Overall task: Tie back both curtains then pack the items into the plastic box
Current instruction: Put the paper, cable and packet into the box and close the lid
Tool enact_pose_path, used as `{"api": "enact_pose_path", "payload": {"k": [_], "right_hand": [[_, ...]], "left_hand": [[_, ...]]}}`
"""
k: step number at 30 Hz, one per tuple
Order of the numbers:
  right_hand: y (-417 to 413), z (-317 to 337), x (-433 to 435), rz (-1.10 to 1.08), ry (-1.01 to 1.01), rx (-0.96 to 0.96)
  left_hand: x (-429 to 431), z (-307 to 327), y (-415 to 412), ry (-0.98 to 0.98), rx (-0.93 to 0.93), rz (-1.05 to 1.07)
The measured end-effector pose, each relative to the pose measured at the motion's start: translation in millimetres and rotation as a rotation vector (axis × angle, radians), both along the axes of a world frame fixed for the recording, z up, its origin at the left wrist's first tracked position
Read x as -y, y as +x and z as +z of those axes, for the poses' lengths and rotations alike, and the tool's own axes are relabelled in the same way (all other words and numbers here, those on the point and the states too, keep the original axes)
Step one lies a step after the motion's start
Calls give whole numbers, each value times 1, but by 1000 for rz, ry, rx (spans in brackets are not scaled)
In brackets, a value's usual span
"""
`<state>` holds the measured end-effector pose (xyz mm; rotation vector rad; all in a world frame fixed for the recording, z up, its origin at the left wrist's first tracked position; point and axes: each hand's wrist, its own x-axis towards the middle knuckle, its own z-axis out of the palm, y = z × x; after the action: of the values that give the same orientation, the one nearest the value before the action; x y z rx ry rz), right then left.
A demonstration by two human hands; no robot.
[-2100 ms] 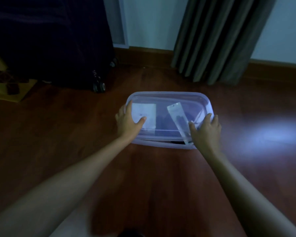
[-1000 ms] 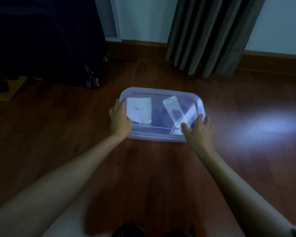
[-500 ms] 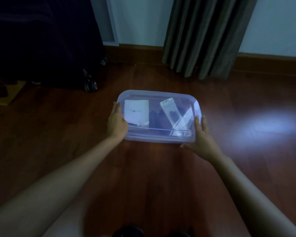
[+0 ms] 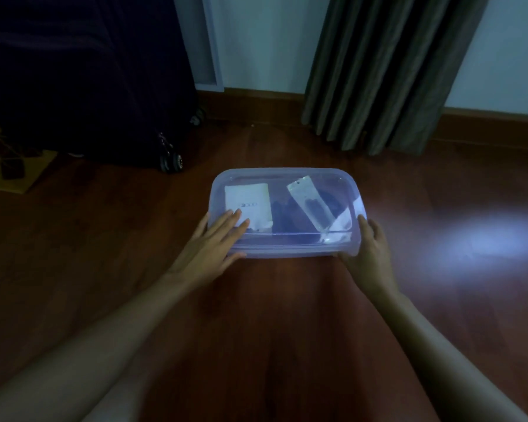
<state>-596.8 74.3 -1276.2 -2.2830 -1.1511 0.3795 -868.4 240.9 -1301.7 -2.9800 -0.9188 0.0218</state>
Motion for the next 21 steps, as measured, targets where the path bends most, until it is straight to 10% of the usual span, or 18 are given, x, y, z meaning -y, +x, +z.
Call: {"api": "enact_pose_path", "payload": {"k": [21], "right_hand": [[49,-22,-204,155,-7,191]], "left_hand": [[-179,9,55,-22,160,411]]}}
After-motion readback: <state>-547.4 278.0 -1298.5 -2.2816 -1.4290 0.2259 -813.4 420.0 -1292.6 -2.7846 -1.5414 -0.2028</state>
